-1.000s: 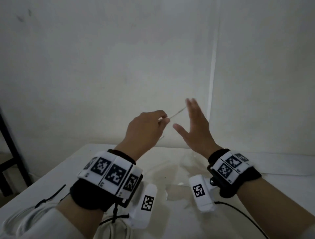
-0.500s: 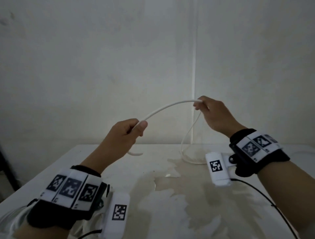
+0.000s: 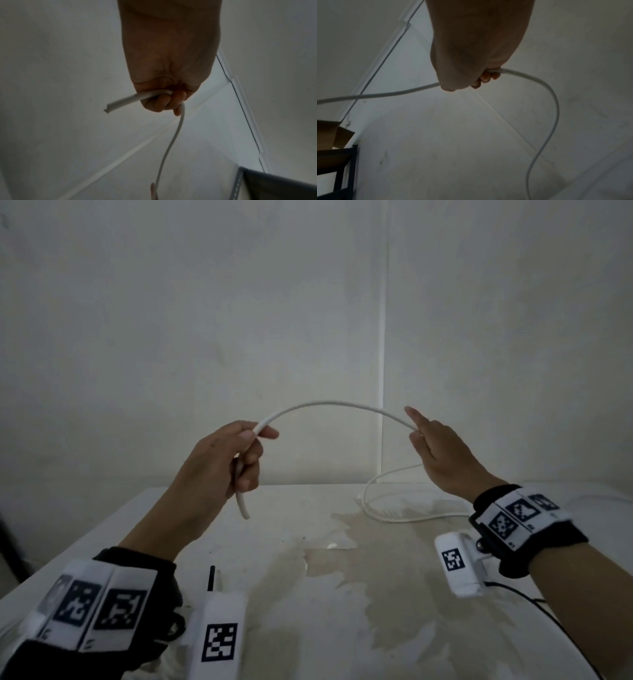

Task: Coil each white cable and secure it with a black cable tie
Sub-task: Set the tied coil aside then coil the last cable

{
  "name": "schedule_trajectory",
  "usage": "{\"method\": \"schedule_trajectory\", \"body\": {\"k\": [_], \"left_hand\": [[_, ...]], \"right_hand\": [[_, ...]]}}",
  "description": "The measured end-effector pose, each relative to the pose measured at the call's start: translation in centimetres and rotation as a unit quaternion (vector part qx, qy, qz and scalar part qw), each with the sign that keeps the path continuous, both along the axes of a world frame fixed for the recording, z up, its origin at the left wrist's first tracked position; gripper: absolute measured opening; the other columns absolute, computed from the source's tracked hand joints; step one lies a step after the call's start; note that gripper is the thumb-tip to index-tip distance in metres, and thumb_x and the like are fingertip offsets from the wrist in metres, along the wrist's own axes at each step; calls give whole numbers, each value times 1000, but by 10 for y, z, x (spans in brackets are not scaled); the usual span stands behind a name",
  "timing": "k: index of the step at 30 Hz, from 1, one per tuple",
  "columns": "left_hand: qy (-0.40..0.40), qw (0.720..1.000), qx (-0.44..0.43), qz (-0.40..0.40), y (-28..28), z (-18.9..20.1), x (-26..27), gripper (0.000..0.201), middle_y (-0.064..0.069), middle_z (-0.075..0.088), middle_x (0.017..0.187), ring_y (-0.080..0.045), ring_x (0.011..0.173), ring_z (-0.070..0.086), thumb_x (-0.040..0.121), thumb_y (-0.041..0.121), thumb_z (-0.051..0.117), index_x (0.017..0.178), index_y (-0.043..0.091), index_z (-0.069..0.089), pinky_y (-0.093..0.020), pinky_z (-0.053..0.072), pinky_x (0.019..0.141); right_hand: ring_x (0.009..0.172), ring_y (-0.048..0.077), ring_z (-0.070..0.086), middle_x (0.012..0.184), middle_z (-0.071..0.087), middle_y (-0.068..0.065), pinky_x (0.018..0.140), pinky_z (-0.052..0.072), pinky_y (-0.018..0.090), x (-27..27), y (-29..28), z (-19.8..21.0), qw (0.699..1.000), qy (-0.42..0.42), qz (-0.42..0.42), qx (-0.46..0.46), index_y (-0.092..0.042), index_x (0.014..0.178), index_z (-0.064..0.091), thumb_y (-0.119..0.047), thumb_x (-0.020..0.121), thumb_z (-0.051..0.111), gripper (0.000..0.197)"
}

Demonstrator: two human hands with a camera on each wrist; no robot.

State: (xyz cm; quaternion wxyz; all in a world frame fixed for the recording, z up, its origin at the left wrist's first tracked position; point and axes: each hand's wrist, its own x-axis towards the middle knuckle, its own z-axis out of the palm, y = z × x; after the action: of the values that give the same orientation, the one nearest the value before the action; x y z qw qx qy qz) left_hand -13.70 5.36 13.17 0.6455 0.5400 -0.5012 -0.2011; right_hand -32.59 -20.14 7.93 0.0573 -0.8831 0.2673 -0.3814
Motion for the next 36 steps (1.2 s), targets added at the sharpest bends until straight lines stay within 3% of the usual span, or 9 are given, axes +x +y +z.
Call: {"method": "schedule_trajectory", "body": {"k": [3, 4, 8, 11, 15, 23, 27, 31, 36], "left_hand": [[-14, 999, -34, 5, -2, 2, -6, 30, 10, 44, 55, -6, 39, 36, 99, 19, 32, 96, 19, 61, -15, 34, 43], [-17, 999, -45, 17, -3, 2, -6, 28, 11, 44, 54, -6, 39, 37, 98, 22, 33, 95, 21, 61, -16, 34, 43], [-24, 992, -82, 88, -4, -2, -1, 26, 11, 42, 49, -4, 39, 35, 98, 25, 37, 89, 24, 62, -14, 32, 41], [-80, 983, -90, 135, -6, -7, -4, 26, 9, 42, 48, -2, 39, 35, 97, 29, 38, 91, 30, 63, -14, 30, 39], [-151, 967, -95, 180, -17, -13, -6, 26, 2, 38, 56, -3, 45, 33, 98, 28, 36, 93, 35, 60, -14, 26, 43], [-318, 927, 10, 198, -23, -33, 6, 23, 12, 49, 62, 9, 57, 50, 97, 22, 41, 106, 21, 62, -8, 36, 55], [-346, 922, 71, 160, -25, -44, 8, 30, 12, 57, 76, 1, 70, 54, 95, 38, 40, 104, 24, 64, -17, 38, 65], [-291, 941, 123, 118, -22, -48, 5, 34, 14, 58, 62, -4, 59, 48, 90, 45, 33, 70, 36, 59, -28, 35, 63], [-196, 972, 126, 41, -18, -48, -4, 56, 14, 52, 53, 0, 51, 41, 88, 62, 29, 75, 25, 69, -20, 32, 60]], "right_hand": [[97, 26, 53, 113, 56, 13, 80, 34, 26, 2, 16, -7, 999, -38, 27, 22, -13, 141, 30, -25, 100, 32, 43], [91, 24, 53, 116, 55, 12, 77, 33, 24, 3, 20, -8, 998, -53, 28, 13, -12, 137, 35, -27, 99, 32, 41], [66, 25, 51, 87, 55, 11, 54, 39, 32, 9, 25, -14, 992, -27, 46, -111, -18, 115, 48, -36, 92, 28, 36], [58, 28, 55, 74, 54, 11, 45, 36, 25, 20, 30, -17, 986, 41, 30, -160, -7, 106, 62, -26, 88, 35, 38], [53, 21, 58, 70, 60, 6, 37, 41, 21, 38, 60, -23, 971, 66, 67, -220, -7, 98, 66, -23, 86, 39, 34], [61, 18, 44, 71, 56, 6, 56, 29, 26, 64, 106, -19, 925, 10, 216, -312, -10, 86, 50, -11, 86, 47, 4], [68, 15, 36, 76, 58, 9, 61, 28, 27, 70, 121, -6, 928, -37, 251, -271, -13, 92, 45, -18, 92, 43, 6], [70, 17, 39, 81, 55, 11, 66, 33, 23, 69, 123, 4, 942, -53, 284, -173, -9, 92, 56, -18, 90, 46, 13], [74, 16, 43, 79, 51, -6, 71, 32, 13, 63, 112, 19, 968, -40, 248, -6, -3, 82, 64, -17, 88, 55, 18]]}}
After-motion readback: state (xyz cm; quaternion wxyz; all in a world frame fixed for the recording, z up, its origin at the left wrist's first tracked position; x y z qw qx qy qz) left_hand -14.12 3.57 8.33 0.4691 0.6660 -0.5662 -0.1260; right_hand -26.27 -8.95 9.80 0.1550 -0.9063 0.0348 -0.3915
